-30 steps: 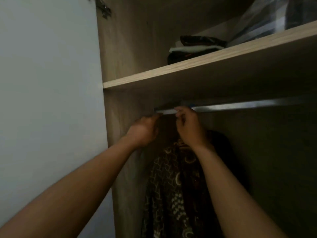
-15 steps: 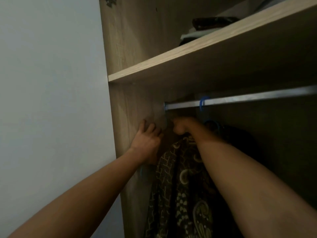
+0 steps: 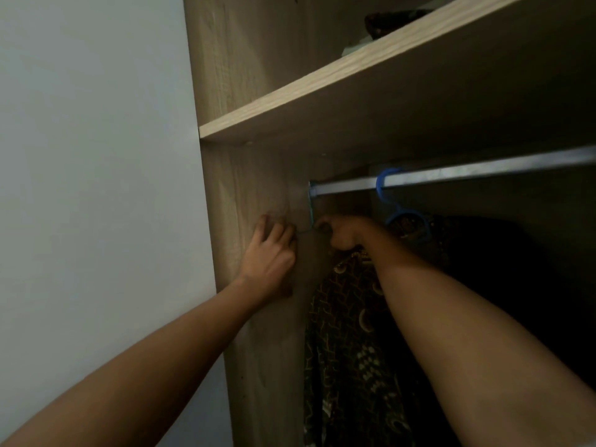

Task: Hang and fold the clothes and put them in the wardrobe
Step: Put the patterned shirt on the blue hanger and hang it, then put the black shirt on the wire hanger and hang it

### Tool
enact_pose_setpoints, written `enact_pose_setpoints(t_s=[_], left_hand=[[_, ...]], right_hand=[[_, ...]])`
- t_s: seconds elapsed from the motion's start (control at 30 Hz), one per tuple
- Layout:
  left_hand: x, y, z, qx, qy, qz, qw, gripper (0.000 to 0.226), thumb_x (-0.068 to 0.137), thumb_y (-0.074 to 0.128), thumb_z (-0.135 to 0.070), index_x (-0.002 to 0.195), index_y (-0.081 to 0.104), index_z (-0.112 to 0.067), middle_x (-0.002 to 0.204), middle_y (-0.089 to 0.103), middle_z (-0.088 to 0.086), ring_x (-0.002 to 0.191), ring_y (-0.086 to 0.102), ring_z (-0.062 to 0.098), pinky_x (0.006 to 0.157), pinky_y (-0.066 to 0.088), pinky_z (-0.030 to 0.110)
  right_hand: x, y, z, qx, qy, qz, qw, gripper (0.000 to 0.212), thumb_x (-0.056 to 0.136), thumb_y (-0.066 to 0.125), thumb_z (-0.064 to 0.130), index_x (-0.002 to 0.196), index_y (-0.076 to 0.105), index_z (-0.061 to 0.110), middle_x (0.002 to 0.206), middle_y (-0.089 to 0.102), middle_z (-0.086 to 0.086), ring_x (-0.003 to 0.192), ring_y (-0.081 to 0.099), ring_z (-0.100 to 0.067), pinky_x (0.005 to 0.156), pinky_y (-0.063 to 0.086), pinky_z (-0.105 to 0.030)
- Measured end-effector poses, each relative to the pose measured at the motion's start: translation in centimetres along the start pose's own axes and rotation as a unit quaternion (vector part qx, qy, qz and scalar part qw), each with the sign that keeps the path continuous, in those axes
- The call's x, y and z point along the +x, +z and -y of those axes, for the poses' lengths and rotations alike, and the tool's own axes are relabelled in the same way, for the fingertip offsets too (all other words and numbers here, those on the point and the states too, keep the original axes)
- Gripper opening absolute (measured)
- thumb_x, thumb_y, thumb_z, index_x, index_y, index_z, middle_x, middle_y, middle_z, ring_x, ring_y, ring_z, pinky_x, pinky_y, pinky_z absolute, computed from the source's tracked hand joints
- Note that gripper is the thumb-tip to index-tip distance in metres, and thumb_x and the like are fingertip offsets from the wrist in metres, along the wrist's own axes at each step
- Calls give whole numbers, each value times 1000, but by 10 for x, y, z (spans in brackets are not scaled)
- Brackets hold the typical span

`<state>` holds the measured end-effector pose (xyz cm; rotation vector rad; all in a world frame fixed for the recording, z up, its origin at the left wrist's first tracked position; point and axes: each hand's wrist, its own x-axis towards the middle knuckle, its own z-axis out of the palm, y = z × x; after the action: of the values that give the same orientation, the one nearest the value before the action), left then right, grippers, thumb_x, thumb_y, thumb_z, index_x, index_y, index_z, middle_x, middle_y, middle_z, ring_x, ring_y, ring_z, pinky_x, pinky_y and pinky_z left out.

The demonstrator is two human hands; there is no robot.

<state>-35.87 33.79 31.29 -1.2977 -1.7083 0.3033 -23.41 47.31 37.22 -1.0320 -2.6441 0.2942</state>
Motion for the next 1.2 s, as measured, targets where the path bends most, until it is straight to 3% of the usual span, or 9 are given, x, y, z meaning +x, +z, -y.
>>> enact_pose_setpoints(t_s=[0.27,0.37,0.5,0.7,0.8,0.9,1.2], left_hand=[[0,-36,25,-37,-19,-12,999,85,75,78,-51,143,44,-13,141,47,11,129,42,30,105,40,43],[-3,-61,38,-91,-31,29,995,72,75,82,-41,134,51,-15,128,56,9,109,60,26,84,53,36],[-12,-91,54,-52,-20,47,997,59,72,85,-40,119,59,-15,108,64,6,85,65,22,62,49,31],[-39,-128,70,6,-20,72,997,55,67,89,-41,105,65,-12,100,63,6,67,53,22,56,44,33],[-60,-137,77,14,-23,79,997,57,67,88,-42,109,64,-11,103,64,7,68,50,20,57,45,32],[-83,-152,83,16,-24,84,996,55,67,88,-41,108,64,-11,102,63,7,71,56,23,57,47,32],[-189,-207,107,1,-45,98,994,65,65,89,-44,113,62,-10,108,57,8,72,52,22,57,43,31]], right_hand=[[-8,-6,1,91,-61,-45,993,104,69,87,12,153,27,26,156,34,-6,138,39,-31,109,43,-47],[-11,-7,6,105,-83,-51,990,119,59,94,20,154,23,27,158,32,-5,141,36,-29,111,40,-48],[-13,13,20,159,-132,-96,974,127,50,98,20,152,24,19,153,35,-4,138,40,-23,107,43,-37],[-25,36,55,221,-179,-152,947,126,45,99,25,147,28,18,146,35,3,136,35,-15,111,36,-31],[-44,38,70,216,-160,-156,951,131,51,97,25,154,17,22,157,26,-4,143,31,-26,112,38,-42],[-69,38,83,209,-169,-146,952,129,58,94,26,156,11,23,160,21,-4,145,28,-28,112,38,-42],[-177,47,151,184,-180,-151,954,125,55,96,32,154,19,28,159,19,4,144,30,-26,108,39,-46]])
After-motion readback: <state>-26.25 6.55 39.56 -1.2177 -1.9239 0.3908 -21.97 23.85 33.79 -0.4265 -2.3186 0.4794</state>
